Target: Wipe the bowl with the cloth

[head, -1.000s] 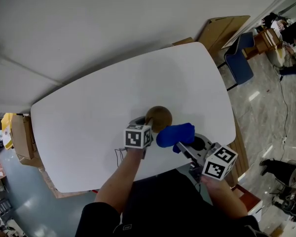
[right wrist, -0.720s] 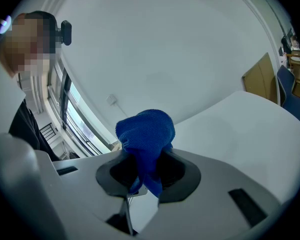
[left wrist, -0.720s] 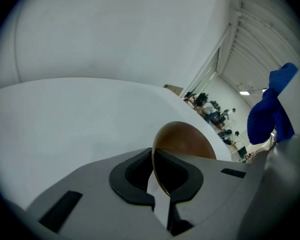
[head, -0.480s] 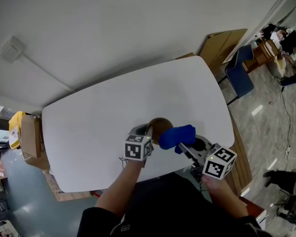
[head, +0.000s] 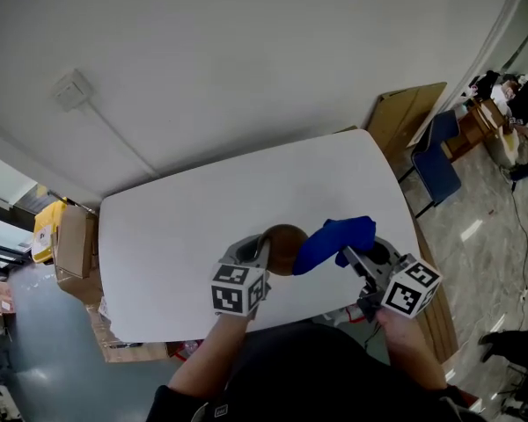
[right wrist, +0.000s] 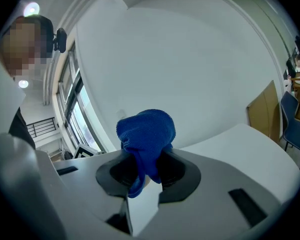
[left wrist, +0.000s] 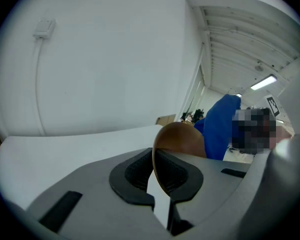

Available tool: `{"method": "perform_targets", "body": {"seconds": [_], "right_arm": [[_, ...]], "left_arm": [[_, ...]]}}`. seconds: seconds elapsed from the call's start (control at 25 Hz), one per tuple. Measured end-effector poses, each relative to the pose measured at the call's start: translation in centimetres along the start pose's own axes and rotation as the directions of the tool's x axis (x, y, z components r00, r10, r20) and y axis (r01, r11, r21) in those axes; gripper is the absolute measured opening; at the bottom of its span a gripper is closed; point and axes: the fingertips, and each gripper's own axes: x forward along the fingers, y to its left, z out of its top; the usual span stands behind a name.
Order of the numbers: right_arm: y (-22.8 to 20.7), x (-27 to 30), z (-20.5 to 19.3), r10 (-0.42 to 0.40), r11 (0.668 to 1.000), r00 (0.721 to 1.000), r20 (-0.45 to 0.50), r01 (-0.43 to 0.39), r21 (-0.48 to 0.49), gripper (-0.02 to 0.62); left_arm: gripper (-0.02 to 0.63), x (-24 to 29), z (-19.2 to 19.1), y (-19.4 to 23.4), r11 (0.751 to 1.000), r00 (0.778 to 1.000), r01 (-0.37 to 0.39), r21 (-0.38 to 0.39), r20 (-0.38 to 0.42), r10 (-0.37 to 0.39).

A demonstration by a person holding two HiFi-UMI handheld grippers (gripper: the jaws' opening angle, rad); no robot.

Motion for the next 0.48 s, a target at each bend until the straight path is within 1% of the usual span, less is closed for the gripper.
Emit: {"method": "perform_targets", "body": {"seconds": [0.08,0.16,0.32,0.4,0.48], "right_arm": [[1.0,0.2,0.5,0.027,0.999,1.0,0.006,-0.027,-0.02,0.08],[2.4,0.5,0.7,0.065,0.997,0.998,-0.001,-0.065,-0.041,0.08],[5.2,0.9,1.0,0.125,0.988,0.992,-0.005,-0.125,-0.089,0.08],[6.0,1.2,1.7,0.136,0.985,0.991,0.013,-0.134,-0.109,0.08],[6.3,1.2,2.7,0.13,0.983,0.991,0.029,-0.125,-0.137,0.08]], "left_arm": [[0.021,-1.4,1.2,-0.1,1.0,0.999,0.003,-0.011,0.035,-0.002],[0.021,-2.5,2.5,-0.6,1.0,0.997,0.003,-0.007,0.071,-0.003],[0.021,-4.2,4.9,-2.6,0.998,0.992,-0.01,0.064,0.13,0.002],[0.021,-5.0,5.8,-3.3,0.996,0.989,-0.011,0.089,0.149,-0.002],[0.021,-5.9,6.7,-3.7,0.993,0.986,-0.017,0.117,0.168,-0.003]]}}
